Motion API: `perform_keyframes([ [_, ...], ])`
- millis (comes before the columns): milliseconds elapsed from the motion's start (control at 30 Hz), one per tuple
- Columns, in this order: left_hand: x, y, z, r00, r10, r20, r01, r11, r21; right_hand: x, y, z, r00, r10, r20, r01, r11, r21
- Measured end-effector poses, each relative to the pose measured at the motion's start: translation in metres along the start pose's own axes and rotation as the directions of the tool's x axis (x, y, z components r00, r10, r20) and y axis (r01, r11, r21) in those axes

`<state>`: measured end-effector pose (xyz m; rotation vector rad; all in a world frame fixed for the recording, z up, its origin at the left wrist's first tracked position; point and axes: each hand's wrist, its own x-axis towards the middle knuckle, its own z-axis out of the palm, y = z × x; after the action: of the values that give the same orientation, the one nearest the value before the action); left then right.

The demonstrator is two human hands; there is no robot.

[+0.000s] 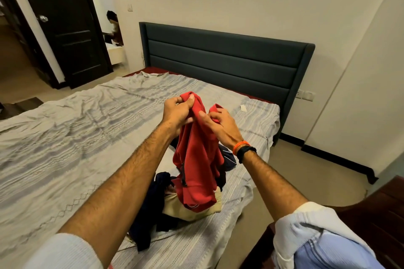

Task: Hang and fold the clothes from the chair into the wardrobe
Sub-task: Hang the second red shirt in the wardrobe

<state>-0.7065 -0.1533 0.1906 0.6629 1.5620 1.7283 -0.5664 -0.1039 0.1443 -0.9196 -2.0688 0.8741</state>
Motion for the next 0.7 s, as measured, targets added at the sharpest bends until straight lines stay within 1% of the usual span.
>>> perform_keyframes([
  [33,0.000,0.000,0.001,1.000,0.001,-0.015,-0.001,1.000,-0.005,0.001,-0.001,-0.002,0.997,-0.013,0.078,0.017,0.999,-0.045],
  [67,0.000,0.001,0.002,1.000,0.000,-0.027,0.000,1.000,-0.018,0.003,-0.002,-0.005,0.988,-0.003,0.153,0.023,0.991,-0.135],
  [133,0.002,0.000,0.001,0.999,-0.003,-0.043,0.001,0.999,-0.042,0.010,0.004,-0.011,0.974,0.033,0.224,0.043,0.943,-0.329],
  [167,0.004,-0.002,-0.001,0.999,-0.006,-0.053,0.003,0.999,-0.053,0.013,0.006,-0.013,0.977,0.039,0.210,0.054,0.907,-0.419],
  [200,0.007,-0.004,-0.004,0.998,-0.011,-0.066,0.007,0.998,-0.067,0.016,0.011,-0.013,0.986,0.042,0.163,0.046,0.865,-0.499],
  [233,0.008,-0.006,-0.008,0.997,-0.016,-0.082,0.010,0.997,-0.073,0.016,0.013,-0.015,0.994,0.031,0.105,0.031,0.841,-0.540],
  [267,0.009,-0.008,-0.012,0.995,-0.018,-0.097,0.012,0.998,-0.064,0.017,0.015,-0.017,0.998,0.025,0.049,0.005,0.848,-0.530],
  [300,0.010,-0.010,-0.015,0.994,-0.018,-0.106,0.015,0.999,-0.038,0.018,0.015,-0.020,0.999,0.039,0.007,-0.031,0.887,-0.461],
  [367,0.012,-0.014,-0.021,0.995,-0.035,-0.090,0.039,0.999,0.035,0.018,0.011,-0.025,0.989,0.145,-0.030,-0.148,0.963,-0.227],
  [400,0.010,-0.015,-0.022,0.996,-0.056,-0.072,0.061,0.995,0.073,0.018,0.008,-0.025,0.980,0.199,-0.023,-0.200,0.972,-0.123],
  [467,0.005,-0.017,-0.022,0.995,-0.095,-0.021,0.097,0.984,0.147,0.019,0.002,-0.022,0.960,0.280,0.011,-0.280,0.955,0.100],
  [567,-0.004,-0.020,-0.021,0.992,-0.119,0.033,0.110,0.973,0.204,0.021,-0.004,-0.014,0.931,0.362,0.038,-0.345,0.844,0.412],
  [633,-0.012,-0.021,-0.018,0.993,-0.099,0.070,0.078,0.963,0.257,0.023,-0.009,-0.009,0.913,0.406,0.048,-0.354,0.725,0.590],
  [700,-0.017,-0.023,-0.015,0.990,-0.070,0.125,0.029,0.952,0.304,0.025,-0.015,-0.008,0.899,0.432,0.071,-0.344,0.596,0.726],
])
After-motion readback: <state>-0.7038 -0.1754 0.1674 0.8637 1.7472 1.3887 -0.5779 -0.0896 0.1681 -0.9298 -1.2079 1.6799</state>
